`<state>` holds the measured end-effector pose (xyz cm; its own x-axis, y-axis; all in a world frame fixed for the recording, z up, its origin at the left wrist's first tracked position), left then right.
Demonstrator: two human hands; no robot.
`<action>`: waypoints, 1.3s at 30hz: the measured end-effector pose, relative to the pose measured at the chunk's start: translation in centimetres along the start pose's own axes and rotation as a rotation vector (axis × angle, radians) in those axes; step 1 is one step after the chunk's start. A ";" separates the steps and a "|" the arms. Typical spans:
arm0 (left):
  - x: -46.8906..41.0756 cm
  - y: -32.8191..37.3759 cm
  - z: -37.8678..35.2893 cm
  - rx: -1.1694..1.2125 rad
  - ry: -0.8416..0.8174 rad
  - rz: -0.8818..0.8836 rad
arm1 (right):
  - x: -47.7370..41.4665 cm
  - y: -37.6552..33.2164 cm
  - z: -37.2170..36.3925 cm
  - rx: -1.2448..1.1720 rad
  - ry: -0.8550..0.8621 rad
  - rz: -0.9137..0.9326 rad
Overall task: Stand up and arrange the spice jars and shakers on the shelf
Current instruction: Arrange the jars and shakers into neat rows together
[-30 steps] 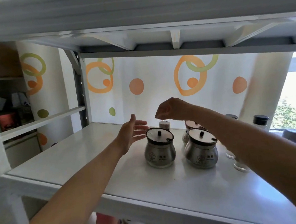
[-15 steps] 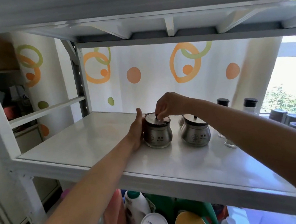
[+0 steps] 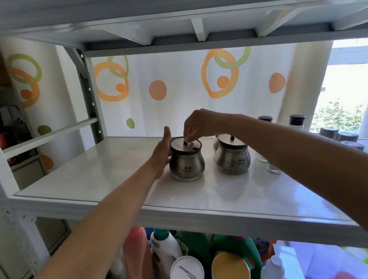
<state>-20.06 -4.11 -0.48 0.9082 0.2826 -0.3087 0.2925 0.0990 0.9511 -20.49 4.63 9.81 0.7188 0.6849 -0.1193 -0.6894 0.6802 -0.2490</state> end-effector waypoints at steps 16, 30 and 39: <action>-1.9 6.0 -12.4 -0.213 -0.192 -0.156 | 3.5 11.1 2.9 0.027 0.091 -0.238; -3.2 5.4 -12.8 -0.428 -0.214 -0.134 | 3.2 11.7 3.0 -0.008 0.150 -0.210; -5.9 7.8 -12.0 -0.568 -0.204 -0.147 | 2.5 11.1 3.8 -0.059 -0.014 -0.168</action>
<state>-26.77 6.49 8.73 0.9258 0.0453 -0.3753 0.2646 0.6312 0.7290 -26.70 14.91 10.43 0.8219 0.5667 -0.0580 -0.5529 0.7690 -0.3208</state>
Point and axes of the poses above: each hand's wrist, its own x-axis away from the middle knuckle, its own z-axis out of the back of the hand, y = z × x, the point moved 10 cm from there along -x, towards the middle knuckle, and after that the axes turned 14 degrees about -z, right-handed, at the moved point
